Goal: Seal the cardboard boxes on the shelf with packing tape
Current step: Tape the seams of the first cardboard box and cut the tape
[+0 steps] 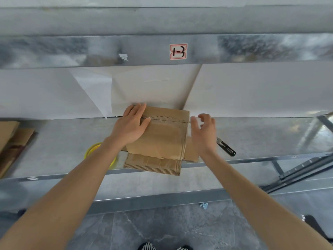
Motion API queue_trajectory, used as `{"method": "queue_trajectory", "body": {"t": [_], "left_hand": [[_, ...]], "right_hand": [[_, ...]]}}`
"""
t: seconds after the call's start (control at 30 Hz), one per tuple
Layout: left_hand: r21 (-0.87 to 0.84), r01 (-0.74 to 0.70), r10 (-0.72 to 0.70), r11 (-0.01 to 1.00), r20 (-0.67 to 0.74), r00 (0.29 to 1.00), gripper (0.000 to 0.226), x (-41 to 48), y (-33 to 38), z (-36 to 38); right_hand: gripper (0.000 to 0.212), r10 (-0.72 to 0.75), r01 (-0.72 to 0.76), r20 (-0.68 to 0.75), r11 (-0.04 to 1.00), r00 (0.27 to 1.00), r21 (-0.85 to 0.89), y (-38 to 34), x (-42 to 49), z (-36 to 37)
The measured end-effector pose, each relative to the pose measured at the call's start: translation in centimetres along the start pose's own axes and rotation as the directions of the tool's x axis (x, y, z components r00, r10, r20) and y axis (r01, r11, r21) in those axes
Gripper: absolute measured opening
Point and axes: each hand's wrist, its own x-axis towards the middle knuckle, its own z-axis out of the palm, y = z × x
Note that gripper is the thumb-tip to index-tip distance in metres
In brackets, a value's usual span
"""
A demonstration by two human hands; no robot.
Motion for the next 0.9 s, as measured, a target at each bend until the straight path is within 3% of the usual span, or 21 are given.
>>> {"method": "queue_trajectory", "body": {"t": [0.13, 0.47, 0.7, 0.9], "left_hand": [[-0.049, 0.014, -0.014, 0.999, -0.005, 1.0, 0.061, 0.0, 0.4, 0.0], [0.014, 0.042, -0.043, 0.999, 0.078, 0.996, 0.065, 0.5, 1.0, 0.0], [0.114, -0.02, 0.019, 0.993, 0.016, 1.0, 0.065, -0.3, 0.6, -0.5], [0.008, -0.027, 0.027, 1.0, 0.023, 0.999, 0.069, -0.9, -0.2, -0.5]], "right_hand": [[0.059, -0.017, 0.019, 0.114, 1.0, 0.993, -0.02, -2.1, -3.1, 2.1], [0.044, -0.121, 0.14, 0.226, 0.987, 0.967, -0.074, -0.8, -0.1, 1.2], [0.045, -0.122, 0.182, 0.383, 0.976, 0.916, -0.122, -0.3, 2.5, 0.2], [0.045, -0.133, 0.21, 0.454, 0.97, 0.881, -0.122, -0.6, 3.4, 0.2]]}}
